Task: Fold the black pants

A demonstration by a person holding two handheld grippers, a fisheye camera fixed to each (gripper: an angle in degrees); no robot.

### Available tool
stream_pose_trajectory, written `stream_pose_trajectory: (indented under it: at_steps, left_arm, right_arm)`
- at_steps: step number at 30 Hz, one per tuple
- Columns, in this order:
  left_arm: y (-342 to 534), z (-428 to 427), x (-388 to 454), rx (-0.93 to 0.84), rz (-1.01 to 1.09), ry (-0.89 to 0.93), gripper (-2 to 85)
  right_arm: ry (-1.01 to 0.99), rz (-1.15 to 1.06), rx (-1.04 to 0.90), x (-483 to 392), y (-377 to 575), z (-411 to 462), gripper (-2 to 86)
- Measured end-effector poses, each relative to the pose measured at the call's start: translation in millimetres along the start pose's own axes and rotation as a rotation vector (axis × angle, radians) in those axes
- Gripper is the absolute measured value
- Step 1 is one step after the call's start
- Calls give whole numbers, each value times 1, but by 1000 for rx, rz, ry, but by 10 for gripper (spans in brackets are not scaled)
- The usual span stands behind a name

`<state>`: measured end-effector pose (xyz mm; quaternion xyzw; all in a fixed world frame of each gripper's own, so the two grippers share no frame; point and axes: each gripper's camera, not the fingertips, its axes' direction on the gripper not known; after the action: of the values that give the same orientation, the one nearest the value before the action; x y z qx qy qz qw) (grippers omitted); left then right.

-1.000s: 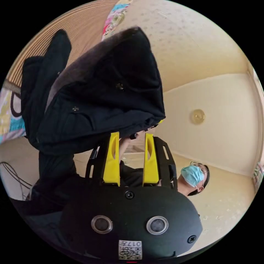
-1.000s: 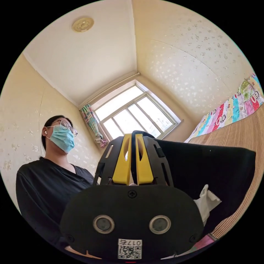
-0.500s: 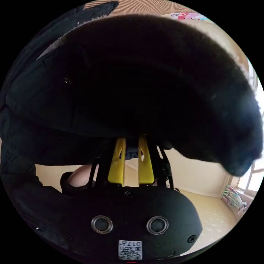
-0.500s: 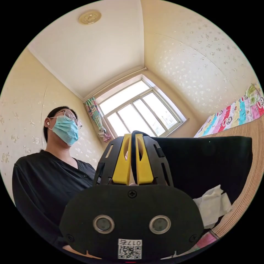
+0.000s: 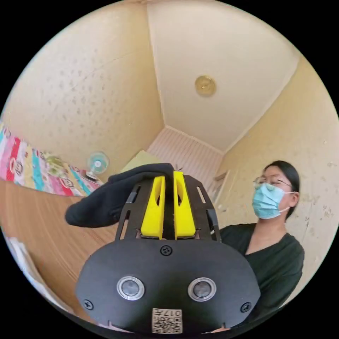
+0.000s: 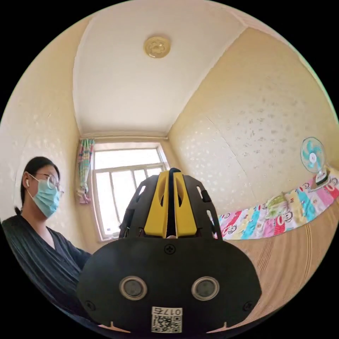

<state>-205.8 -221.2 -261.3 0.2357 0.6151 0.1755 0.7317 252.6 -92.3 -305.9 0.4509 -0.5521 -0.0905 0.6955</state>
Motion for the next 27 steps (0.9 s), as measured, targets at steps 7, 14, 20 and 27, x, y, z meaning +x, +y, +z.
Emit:
stream_pose_trajectory:
  at_steps: [7,14,20,27]
  left_arm:
    - [27,102,-98,-235,-211,-317,126]
    - [299,162,-117,-569,-453,-418,152]
    - [388,163,-53,-568,-422,-628,152]
    - [357,145,-14,-426,-354,69,49]
  right_arm:
    - [596,111,-687,91,93,136,44]
    - [588,399,-825,70,303,64,86]
    - [791,410,-920,43,349,28,131]
    - [529,474,-962,37,340,31,45]
